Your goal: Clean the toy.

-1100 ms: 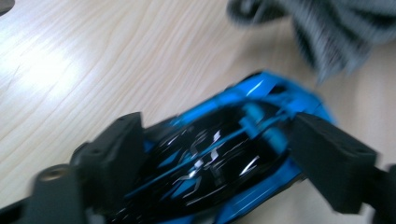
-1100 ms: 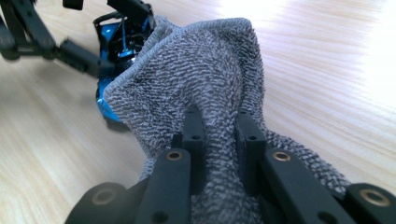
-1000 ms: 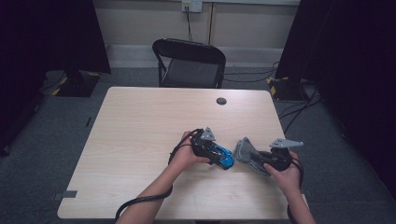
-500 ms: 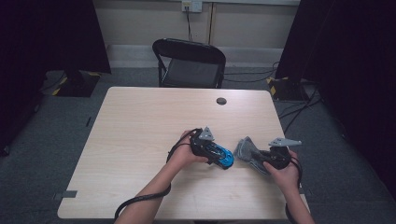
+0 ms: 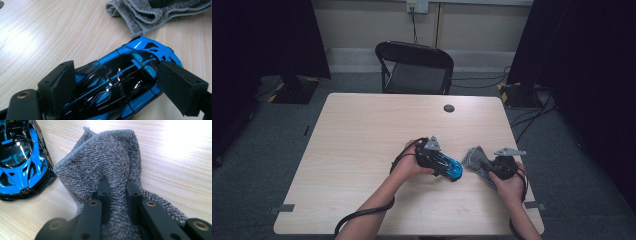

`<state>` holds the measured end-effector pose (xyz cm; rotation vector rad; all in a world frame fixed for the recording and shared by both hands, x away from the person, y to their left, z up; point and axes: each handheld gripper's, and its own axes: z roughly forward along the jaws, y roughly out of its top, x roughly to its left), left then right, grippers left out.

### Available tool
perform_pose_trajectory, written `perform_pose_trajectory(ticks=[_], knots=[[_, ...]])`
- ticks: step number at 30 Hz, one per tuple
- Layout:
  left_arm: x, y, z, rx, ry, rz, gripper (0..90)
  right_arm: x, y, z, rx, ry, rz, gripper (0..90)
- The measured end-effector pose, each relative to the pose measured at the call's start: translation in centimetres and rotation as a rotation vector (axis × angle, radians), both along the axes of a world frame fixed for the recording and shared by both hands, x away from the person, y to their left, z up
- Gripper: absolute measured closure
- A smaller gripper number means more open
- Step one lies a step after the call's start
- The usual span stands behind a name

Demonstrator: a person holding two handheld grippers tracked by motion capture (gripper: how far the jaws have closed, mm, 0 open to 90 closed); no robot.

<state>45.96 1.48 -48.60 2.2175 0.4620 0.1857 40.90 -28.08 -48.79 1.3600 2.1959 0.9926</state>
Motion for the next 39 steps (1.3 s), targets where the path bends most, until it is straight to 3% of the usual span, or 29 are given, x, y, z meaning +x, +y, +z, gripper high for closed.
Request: perform_pose_trajectory(ticks=[14, 20, 31, 39], knots=[[-0.1, -0.1, 0.0, 0.006, -0.005, 0.025, 14.3, -0.9, 2.3, 0.3, -0.071, 0.007, 0.097, 78.1], [0.0, -0.1, 0.1, 0.011, -0.003, 0.025, 14.3, -1.7, 2.7, 0.5, -0.065, 0.030, 0.146, 78.3], [0.1, 0.2, 0.0, 0.007, -0.007, 0.030, 14.0, -3.0, 3.6, 1.0, -0.061, 0.087, 0.292, 78.8], [0.1, 0.0, 0.1, 0.018, -0.002, 0.036, 13.5, -3.4, 4.1, 1.1, -0.026, 0.124, 0.369, 78.9]])
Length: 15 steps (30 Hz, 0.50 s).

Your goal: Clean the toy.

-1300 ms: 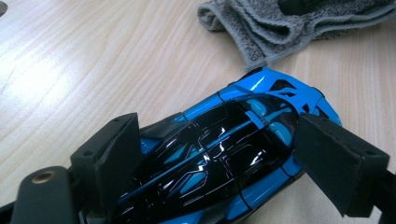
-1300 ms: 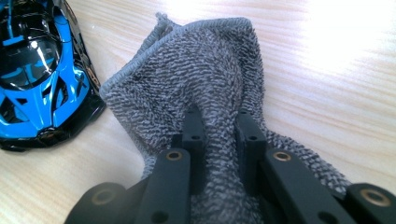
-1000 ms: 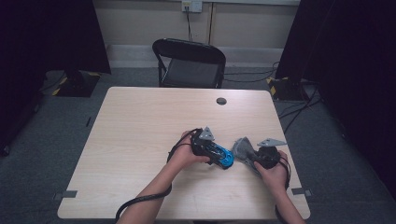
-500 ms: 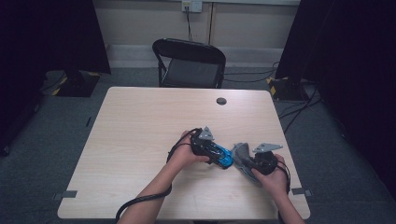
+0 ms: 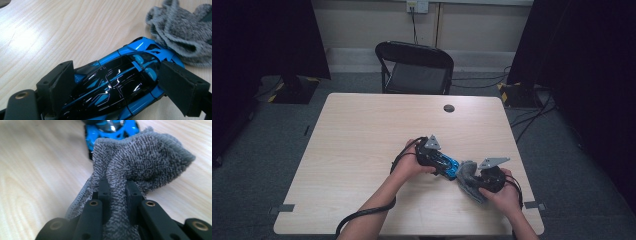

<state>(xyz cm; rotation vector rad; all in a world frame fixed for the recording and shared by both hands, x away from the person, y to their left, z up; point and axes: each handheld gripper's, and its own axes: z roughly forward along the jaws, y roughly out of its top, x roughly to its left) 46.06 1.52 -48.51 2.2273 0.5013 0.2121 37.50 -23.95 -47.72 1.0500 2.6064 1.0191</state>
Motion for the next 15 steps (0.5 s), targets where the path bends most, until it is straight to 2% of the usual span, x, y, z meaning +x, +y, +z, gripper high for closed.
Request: perform_pose_trajectory(ticks=[5, 15], knots=[[-0.1, -0.1, 0.0, -0.001, -0.007, 0.000, 13.6, -0.3, 0.9, 0.0, 0.019, 0.026, 0.062, 79.0], [-0.2, -0.1, -0.1, -0.010, -0.014, 0.005, 13.7, -0.9, 2.8, 0.1, 0.005, 0.027, 0.123, 78.9]])
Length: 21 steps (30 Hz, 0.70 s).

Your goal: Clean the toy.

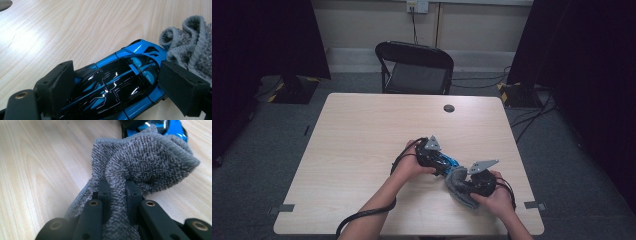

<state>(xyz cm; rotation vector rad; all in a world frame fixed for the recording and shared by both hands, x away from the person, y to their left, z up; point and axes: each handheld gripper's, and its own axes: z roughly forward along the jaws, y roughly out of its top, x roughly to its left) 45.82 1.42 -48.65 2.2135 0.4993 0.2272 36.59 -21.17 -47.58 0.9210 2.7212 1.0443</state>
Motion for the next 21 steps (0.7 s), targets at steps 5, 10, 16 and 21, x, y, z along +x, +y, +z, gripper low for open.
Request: perform_pose_trajectory(ticks=[5, 10, 16, 21], knots=[[0.0, -0.1, 0.1, 0.004, -0.002, -0.003, 14.0, -0.1, 0.5, 0.0, 0.005, 0.001, 0.028, 78.9], [0.0, -0.1, 0.0, -0.006, -0.002, 0.001, 14.1, -0.3, 1.1, -0.1, 0.010, -0.001, 0.060, 78.8], [0.0, 0.0, 0.0, -0.008, -0.002, -0.001, 14.1, -0.2, 0.7, 0.7, 0.036, -0.013, 0.085, 78.7], [0.0, 0.0, -0.1, -0.014, -0.002, 0.000, 14.1, -0.2, 0.0, 1.5, 0.066, -0.025, 0.083, 78.8]])
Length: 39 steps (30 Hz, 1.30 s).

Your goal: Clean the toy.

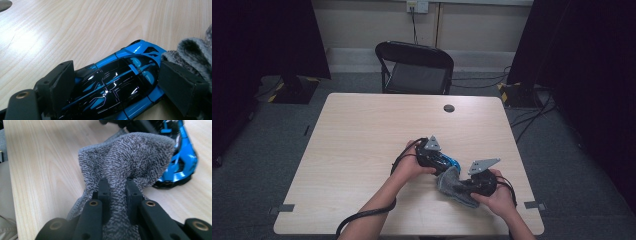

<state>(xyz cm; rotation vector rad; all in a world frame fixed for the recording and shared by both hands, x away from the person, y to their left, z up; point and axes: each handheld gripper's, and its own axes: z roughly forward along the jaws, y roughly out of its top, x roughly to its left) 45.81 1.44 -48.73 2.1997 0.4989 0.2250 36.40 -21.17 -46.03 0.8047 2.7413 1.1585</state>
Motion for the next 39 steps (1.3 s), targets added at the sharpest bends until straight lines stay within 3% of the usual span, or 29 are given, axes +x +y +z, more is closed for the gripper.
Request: perform_pose_trajectory(ticks=[5, 12, 18, 23, 31, 39], knots=[[0.0, 0.0, 0.0, -0.003, -0.002, -0.003, 14.2, 0.2, -1.3, 1.4, 0.051, -0.017, -0.021, 78.7], [0.0, 0.0, 0.0, -0.001, -0.001, -0.004, 14.2, 0.9, -4.1, 2.5, 0.158, -0.051, -0.151, 78.7], [0.0, 0.0, 0.0, -0.002, 0.002, -0.003, 14.2, 1.9, -5.5, 2.2, 0.118, -0.118, -0.337, 78.7], [0.0, 0.0, -0.1, -0.006, -0.001, -0.005, 14.2, 2.9, -6.1, 1.4, 0.100, -0.142, -0.412, 78.7], [-0.2, -0.1, -0.2, -0.022, -0.004, -0.002, 14.2, 4.5, -5.2, -0.8, 0.028, -0.144, -0.410, 78.7], [-0.2, 0.0, -0.3, -0.030, -0.007, -0.001, 14.2, 5.2, -3.4, -2.2, -0.075, -0.103, -0.317, 78.5]])
